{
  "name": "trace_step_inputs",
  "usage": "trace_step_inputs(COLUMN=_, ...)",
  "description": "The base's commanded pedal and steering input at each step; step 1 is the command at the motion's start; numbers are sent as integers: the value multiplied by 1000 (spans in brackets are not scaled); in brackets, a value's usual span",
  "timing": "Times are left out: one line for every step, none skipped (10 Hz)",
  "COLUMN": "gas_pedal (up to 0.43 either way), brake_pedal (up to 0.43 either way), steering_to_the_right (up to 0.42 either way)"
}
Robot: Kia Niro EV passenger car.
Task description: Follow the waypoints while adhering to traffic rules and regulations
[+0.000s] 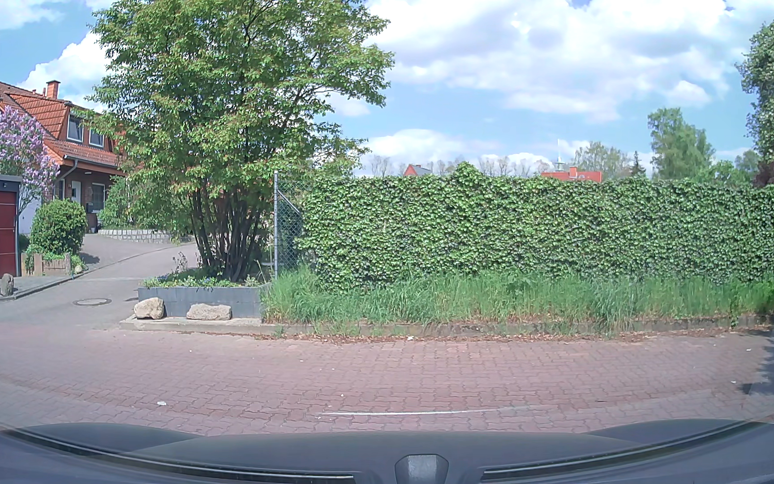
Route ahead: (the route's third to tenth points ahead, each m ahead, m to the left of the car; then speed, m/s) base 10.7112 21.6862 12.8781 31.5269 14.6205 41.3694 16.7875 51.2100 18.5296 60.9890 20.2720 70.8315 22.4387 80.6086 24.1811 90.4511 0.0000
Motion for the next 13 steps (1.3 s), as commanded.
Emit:
trace_step_inputs(gas_pedal=0, brake_pedal=402, steering_to_the_right=7)
trace_step_inputs(gas_pedal=0, brake_pedal=402, steering_to_the_right=7)
trace_step_inputs(gas_pedal=0, brake_pedal=402, steering_to_the_right=7)
trace_step_inputs(gas_pedal=0, brake_pedal=402, steering_to_the_right=7)
trace_step_inputs(gas_pedal=0, brake_pedal=402, steering_to_the_right=7)
trace_step_inputs(gas_pedal=0, brake_pedal=402, steering_to_the_right=7)
trace_step_inputs(gas_pedal=0, brake_pedal=402, steering_to_the_right=7)
trace_step_inputs(gas_pedal=0, brake_pedal=402, steering_to_the_right=7)
trace_step_inputs(gas_pedal=0, brake_pedal=402, steering_to_the_right=7)
trace_step_inputs(gas_pedal=0, brake_pedal=402, steering_to_the_right=7)
trace_step_inputs(gas_pedal=0, brake_pedal=402, steering_to_the_right=7)
trace_step_inputs(gas_pedal=0, brake_pedal=402, steering_to_the_right=7)
trace_step_inputs(gas_pedal=0, brake_pedal=402, steering_to_the_right=7)
